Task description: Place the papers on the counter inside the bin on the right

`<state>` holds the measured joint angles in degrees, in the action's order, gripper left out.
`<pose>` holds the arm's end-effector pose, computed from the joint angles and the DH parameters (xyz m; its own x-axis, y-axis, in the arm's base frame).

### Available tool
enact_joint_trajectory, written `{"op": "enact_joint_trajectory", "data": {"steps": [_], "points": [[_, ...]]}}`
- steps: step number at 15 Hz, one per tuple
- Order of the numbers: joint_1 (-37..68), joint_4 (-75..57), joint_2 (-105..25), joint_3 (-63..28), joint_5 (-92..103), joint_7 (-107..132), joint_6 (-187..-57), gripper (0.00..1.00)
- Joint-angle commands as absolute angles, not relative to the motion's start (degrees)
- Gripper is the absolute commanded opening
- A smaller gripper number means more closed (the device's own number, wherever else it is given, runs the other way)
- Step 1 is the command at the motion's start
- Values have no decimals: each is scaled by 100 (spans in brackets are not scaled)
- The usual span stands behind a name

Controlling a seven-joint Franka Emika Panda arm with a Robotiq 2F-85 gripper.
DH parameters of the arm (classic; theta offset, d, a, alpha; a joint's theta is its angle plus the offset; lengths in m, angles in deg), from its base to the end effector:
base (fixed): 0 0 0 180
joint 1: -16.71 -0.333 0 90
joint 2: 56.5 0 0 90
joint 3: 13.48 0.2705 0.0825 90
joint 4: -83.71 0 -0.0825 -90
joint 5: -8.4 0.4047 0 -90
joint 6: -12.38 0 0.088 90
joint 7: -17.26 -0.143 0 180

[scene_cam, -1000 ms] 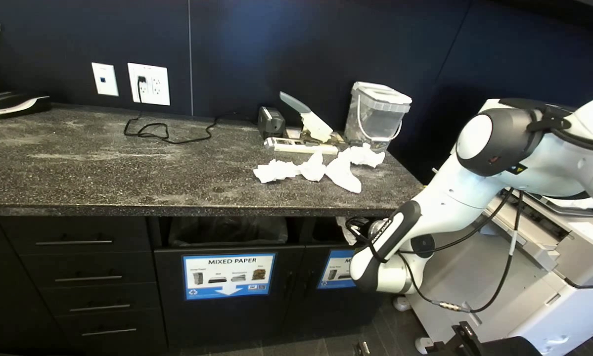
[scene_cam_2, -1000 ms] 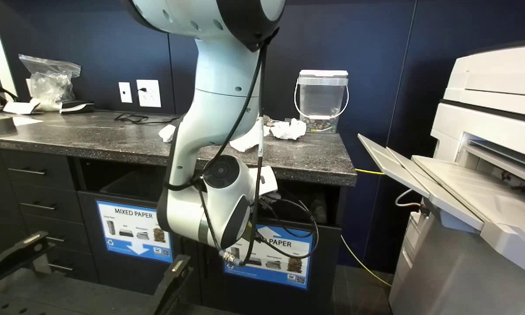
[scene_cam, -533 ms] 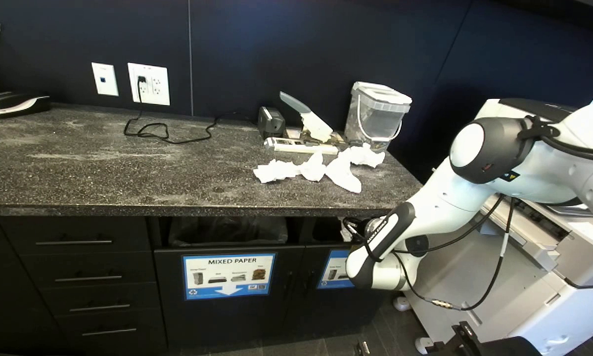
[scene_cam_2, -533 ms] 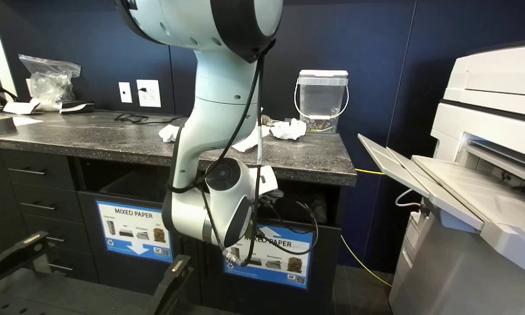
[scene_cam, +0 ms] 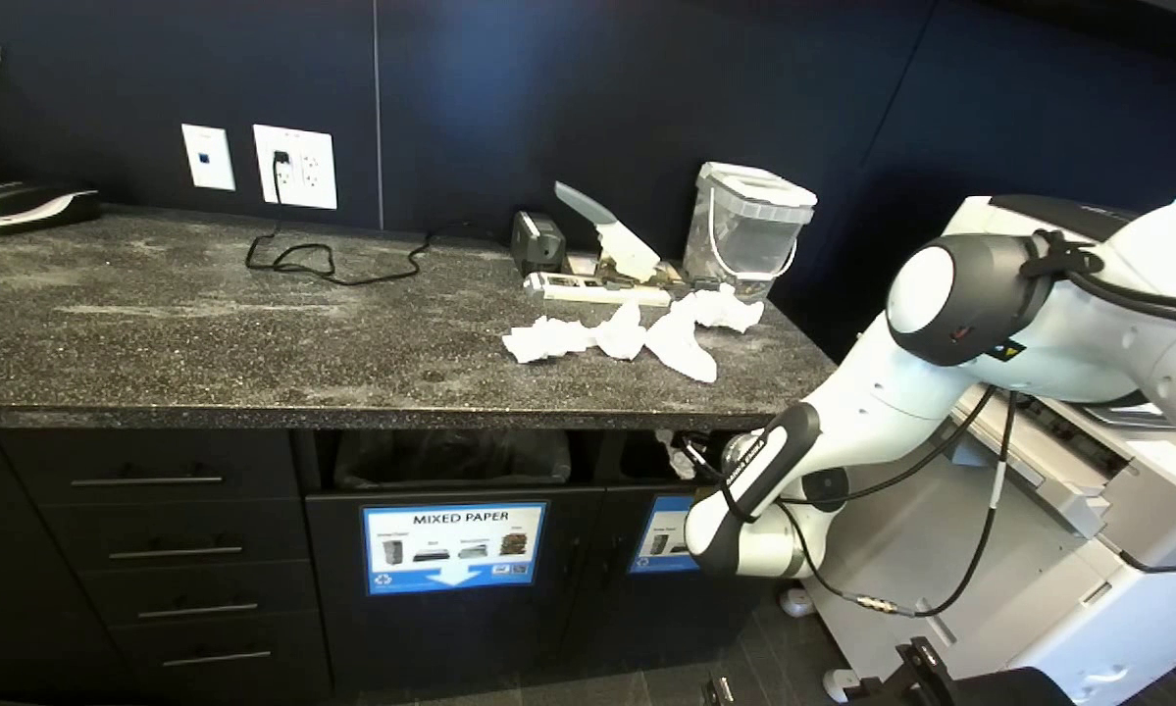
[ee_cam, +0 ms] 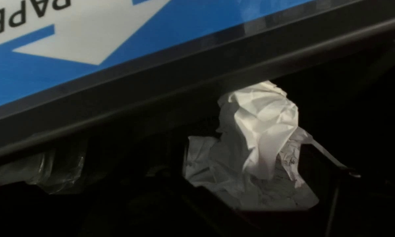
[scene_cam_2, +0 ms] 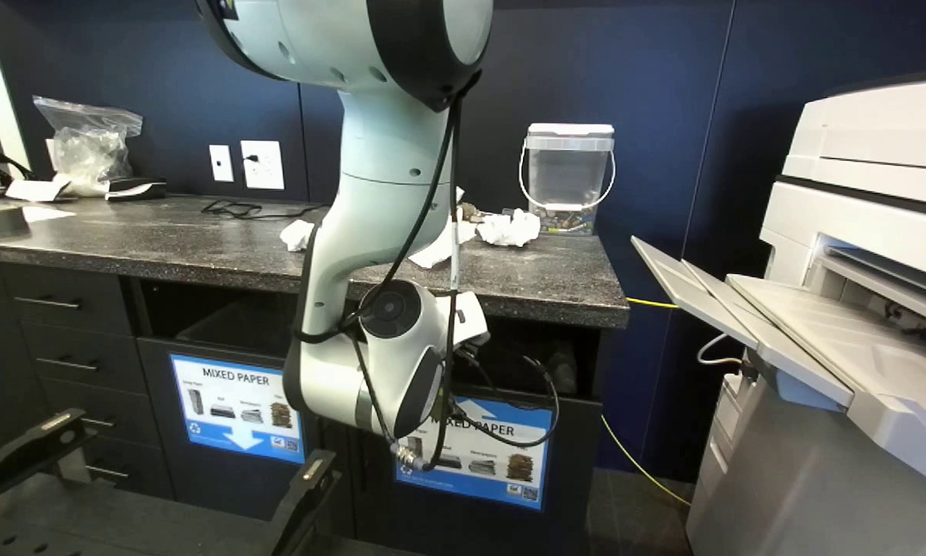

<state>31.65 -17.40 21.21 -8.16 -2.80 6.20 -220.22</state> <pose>0.5389 -0.0582 -0.1013 0.5533 -0.2842 0.7830 -0.1536 -0.9587 -0.2394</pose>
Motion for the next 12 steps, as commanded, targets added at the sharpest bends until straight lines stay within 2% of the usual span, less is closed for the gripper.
{"op": "enact_joint_trajectory", "data": {"steps": [1,10,12], "points": [[3154,-2080,1873,-940,-582,602,-22361,100],[3127,-3289,857,-1386,-1180,975,-22432,100],[3092,-3669,500,-1486,-1290,1066,-22112,100]]}}
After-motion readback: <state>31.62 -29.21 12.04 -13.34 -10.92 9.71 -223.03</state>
